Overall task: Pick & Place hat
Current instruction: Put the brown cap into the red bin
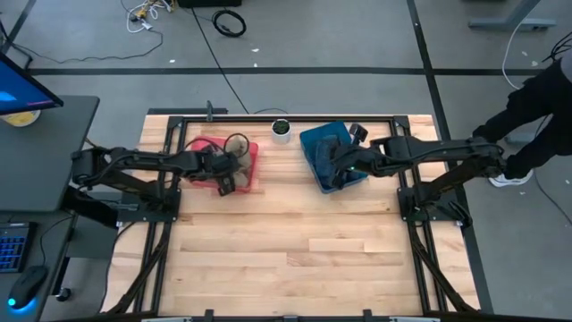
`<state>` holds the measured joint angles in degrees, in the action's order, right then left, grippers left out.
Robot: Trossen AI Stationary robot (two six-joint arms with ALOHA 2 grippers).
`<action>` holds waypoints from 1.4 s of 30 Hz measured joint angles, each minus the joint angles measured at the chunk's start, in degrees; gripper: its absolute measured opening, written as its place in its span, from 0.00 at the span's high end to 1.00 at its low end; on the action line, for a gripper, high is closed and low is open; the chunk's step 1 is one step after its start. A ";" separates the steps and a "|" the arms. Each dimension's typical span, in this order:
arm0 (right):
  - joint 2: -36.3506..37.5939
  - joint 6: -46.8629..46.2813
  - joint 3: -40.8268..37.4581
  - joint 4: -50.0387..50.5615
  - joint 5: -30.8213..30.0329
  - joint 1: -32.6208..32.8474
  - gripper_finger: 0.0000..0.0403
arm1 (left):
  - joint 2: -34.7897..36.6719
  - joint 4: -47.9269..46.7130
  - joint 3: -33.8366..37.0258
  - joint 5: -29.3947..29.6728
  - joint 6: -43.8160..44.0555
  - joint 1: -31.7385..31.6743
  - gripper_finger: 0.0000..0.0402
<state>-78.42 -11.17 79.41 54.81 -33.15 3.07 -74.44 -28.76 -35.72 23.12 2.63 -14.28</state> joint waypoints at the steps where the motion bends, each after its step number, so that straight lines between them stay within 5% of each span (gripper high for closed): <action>1: -0.02 0.04 -0.49 0.01 -0.02 0.00 0.99 | 0.68 -0.02 -0.94 -0.21 0.01 0.40 0.99; 8: -0.02 -0.40 -1.98 0.06 -0.02 0.00 0.98 | 3.78 -7.17 -11.54 -0.30 -0.29 2.68 0.99; 14: -0.04 0.72 -1.96 -3.15 -0.07 0.00 0.99 | 3.30 -1.35 -14.13 2.25 -0.06 -1.55 0.99; 20: -0.06 1.53 -1.98 -3.15 -0.06 0.00 0.99 | 0.63 1.90 -10.42 6.60 6.91 -9.05 0.99; 28: -0.06 1.35 -1.98 -2.43 -0.04 0.00 0.98 | -2.60 6.79 -5.25 -6.49 5.72 -10.34 0.99; 42: -0.06 1.35 -1.98 -2.52 -0.04 -0.02 0.99 | -11.03 12.60 0.33 -8.83 5.69 -11.68 0.99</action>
<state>-78.48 -9.82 77.43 52.29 -33.19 3.05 -85.47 -16.16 -35.39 14.28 8.31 -25.96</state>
